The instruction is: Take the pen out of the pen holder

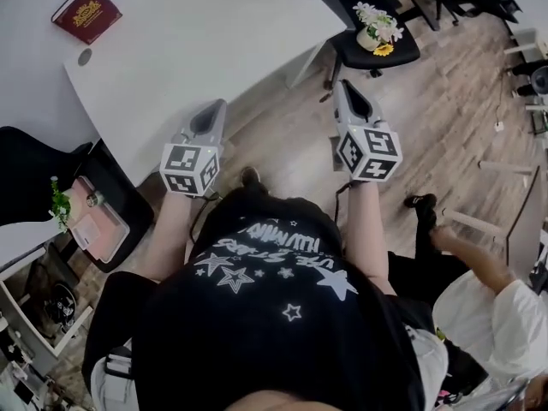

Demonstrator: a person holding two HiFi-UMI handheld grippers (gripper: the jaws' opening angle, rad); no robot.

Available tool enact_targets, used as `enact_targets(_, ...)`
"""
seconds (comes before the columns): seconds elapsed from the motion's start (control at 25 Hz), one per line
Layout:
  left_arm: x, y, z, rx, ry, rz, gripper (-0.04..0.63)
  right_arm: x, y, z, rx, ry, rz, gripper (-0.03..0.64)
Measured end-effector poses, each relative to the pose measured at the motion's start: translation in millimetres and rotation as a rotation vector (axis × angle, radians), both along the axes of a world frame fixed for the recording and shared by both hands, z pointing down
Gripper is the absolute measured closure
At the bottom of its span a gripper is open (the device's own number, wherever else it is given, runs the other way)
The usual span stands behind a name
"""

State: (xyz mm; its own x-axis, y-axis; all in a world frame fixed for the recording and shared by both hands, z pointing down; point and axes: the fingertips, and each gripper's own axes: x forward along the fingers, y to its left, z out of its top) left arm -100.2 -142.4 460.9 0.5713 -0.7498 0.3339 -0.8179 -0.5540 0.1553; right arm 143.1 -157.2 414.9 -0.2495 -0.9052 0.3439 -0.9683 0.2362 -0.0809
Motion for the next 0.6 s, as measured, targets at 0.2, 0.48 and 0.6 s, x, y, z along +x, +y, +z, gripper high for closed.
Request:
enact_targets(0.2, 29, 14, -7, 0.016, -0.009, 0.041, 0.584, 11, 23, 1, 0.01, -0.029, 0.004, 0.581)
enact_targets(0.48, 74, 41, -12, 0.015, -0.028, 0.101, 0.584, 39, 57, 6, 0.002, -0.068, 0.024, 0.581)
enact_targets(0.6, 88, 51, -13, 0.007, -0.026, 0.111, 0.584, 50, 68, 8, -0.006, -0.074, 0.026, 0.581)
